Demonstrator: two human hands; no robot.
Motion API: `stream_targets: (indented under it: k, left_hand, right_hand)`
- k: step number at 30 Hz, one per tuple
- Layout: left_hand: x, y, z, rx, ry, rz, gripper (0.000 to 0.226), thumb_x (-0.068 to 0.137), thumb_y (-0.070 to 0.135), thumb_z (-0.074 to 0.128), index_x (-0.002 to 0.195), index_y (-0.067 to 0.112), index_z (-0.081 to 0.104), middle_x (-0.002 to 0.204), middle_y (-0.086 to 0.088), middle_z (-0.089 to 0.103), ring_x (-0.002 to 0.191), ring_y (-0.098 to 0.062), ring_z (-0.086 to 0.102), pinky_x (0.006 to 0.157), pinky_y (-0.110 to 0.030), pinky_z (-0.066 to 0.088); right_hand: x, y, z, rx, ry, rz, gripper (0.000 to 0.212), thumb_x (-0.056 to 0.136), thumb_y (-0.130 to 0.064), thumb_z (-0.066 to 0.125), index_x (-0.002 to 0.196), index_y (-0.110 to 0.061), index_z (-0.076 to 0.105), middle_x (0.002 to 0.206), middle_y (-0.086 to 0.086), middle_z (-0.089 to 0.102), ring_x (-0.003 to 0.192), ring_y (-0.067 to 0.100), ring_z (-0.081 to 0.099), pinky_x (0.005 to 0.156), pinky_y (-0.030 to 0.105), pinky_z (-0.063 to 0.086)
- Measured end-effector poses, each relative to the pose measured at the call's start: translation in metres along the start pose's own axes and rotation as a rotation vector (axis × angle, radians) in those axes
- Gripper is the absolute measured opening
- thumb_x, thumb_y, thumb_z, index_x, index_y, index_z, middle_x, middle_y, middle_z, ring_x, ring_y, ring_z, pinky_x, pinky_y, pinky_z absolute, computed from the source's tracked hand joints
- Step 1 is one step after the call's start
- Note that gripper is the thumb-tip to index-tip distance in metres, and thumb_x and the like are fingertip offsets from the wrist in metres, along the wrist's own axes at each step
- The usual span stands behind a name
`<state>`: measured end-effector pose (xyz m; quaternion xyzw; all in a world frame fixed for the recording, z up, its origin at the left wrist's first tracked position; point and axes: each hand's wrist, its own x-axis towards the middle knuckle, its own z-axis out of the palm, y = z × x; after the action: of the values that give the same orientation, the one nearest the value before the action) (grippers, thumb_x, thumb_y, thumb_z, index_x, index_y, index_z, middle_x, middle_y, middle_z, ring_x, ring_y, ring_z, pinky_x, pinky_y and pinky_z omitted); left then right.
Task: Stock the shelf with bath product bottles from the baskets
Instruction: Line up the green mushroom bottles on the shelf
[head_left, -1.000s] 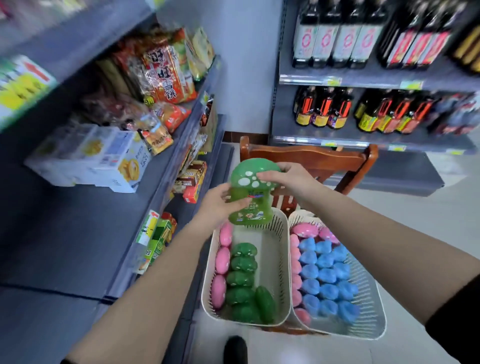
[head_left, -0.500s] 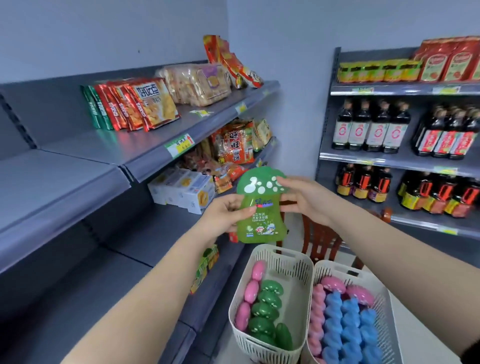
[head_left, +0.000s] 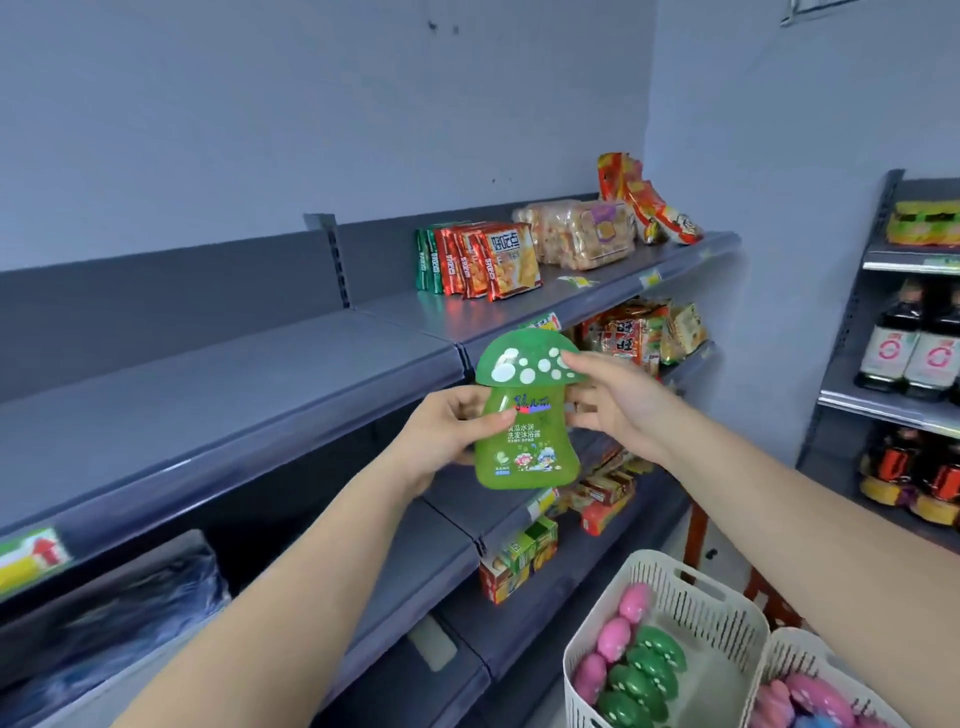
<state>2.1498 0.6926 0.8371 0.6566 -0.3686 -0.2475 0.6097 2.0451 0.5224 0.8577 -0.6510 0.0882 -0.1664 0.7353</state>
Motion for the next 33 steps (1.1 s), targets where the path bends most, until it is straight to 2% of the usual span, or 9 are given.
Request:
stream_targets:
  k: [3, 6, 9, 11, 14, 18, 25, 33]
  left_hand:
    - [-0.021, 0.014, -0.03, 0.012, 0.076, 0.017, 0.015, 0.083, 0.013, 0.067, 0.098, 0.018, 0.068, 0.087, 0.004, 0.073, 0.077, -0.008, 0.069, 0.062, -0.024, 0.056]
    - [-0.043, 0.028, -0.062, 0.037, 0.162, 0.034, 0.018, 0.081, 0.016, 0.07, 0.099, 0.018, 0.069, 0.093, -0.001, 0.072, 0.081, -0.013, 0.07, 0.07, -0.03, 0.058]
    - [-0.069, 0.041, -0.097, 0.008, 0.242, 0.045, 0.03, 0.074, 0.018, 0.073, 0.103, 0.012, 0.068, 0.1, -0.007, 0.072, 0.088, -0.02, 0.069, 0.076, -0.038, 0.058]
    - [-0.088, 0.05, -0.121, 0.026, 0.31, 0.063, 0.028, 0.077, 0.014, 0.071, 0.105, 0.01, 0.068, 0.098, -0.005, 0.072, 0.085, -0.016, 0.069, 0.069, -0.031, 0.057]
    - [-0.116, 0.063, -0.157, 0.089, 0.402, 0.077, 0.021, 0.082, 0.014, 0.069, 0.103, 0.015, 0.068, 0.094, 0.003, 0.072, 0.079, -0.008, 0.069, 0.06, -0.024, 0.055]
    - [-0.154, 0.074, -0.203, 0.138, 0.507, 0.087, 0.016, 0.082, 0.014, 0.069, 0.097, 0.019, 0.069, 0.089, 0.007, 0.073, 0.077, -0.005, 0.069, 0.06, -0.023, 0.055]
    - [-0.222, 0.08, -0.275, 0.186, 0.64, 0.085, 0.016, 0.082, 0.017, 0.068, 0.098, 0.021, 0.068, 0.093, 0.006, 0.072, 0.08, -0.005, 0.068, 0.063, -0.025, 0.056]
    - [-0.284, 0.073, -0.342, 0.205, 0.736, 0.069, 0.018, 0.086, 0.015, 0.065, 0.104, 0.017, 0.066, 0.096, 0.002, 0.071, 0.078, -0.007, 0.068, 0.064, -0.023, 0.055]
  right_hand:
    - [0.011, -0.007, 0.035, 0.016, -0.072, -0.026, 0.015, 0.092, -0.021, 0.053, 0.101, -0.015, 0.064, 0.098, 0.003, 0.07, 0.087, 0.018, 0.065, 0.081, 0.036, 0.055]
    - [0.023, -0.016, 0.074, 0.029, -0.154, -0.059, 0.014, 0.092, -0.022, 0.053, 0.097, -0.016, 0.065, 0.096, 0.002, 0.069, 0.086, 0.019, 0.064, 0.086, 0.04, 0.051]
    - [0.033, -0.026, 0.119, 0.015, -0.238, -0.124, 0.015, 0.091, -0.022, 0.054, 0.099, -0.017, 0.065, 0.096, 0.001, 0.069, 0.085, 0.017, 0.064, 0.081, 0.037, 0.052]
    - [0.04, -0.03, 0.152, 0.025, -0.285, -0.159, 0.015, 0.091, -0.023, 0.054, 0.101, -0.016, 0.064, 0.097, 0.001, 0.068, 0.085, 0.017, 0.064, 0.081, 0.037, 0.052]
    - [0.048, -0.033, 0.202, 0.04, -0.355, -0.19, 0.014, 0.091, -0.023, 0.055, 0.099, -0.016, 0.063, 0.095, 0.0, 0.068, 0.083, 0.016, 0.063, 0.079, 0.038, 0.053]
    - [0.054, -0.035, 0.265, 0.051, -0.454, -0.207, 0.015, 0.092, -0.024, 0.054, 0.101, -0.015, 0.062, 0.096, 0.0, 0.068, 0.08, 0.016, 0.062, 0.072, 0.034, 0.052]
    - [0.051, -0.03, 0.37, 0.063, -0.567, -0.216, 0.016, 0.093, -0.024, 0.053, 0.103, -0.013, 0.059, 0.094, 0.001, 0.068, 0.081, 0.016, 0.063, 0.077, 0.036, 0.053]
    - [0.045, -0.014, 0.469, 0.065, -0.614, -0.209, 0.013, 0.094, -0.024, 0.054, 0.1, -0.014, 0.059, 0.088, -0.003, 0.069, 0.077, 0.015, 0.065, 0.077, 0.035, 0.055]
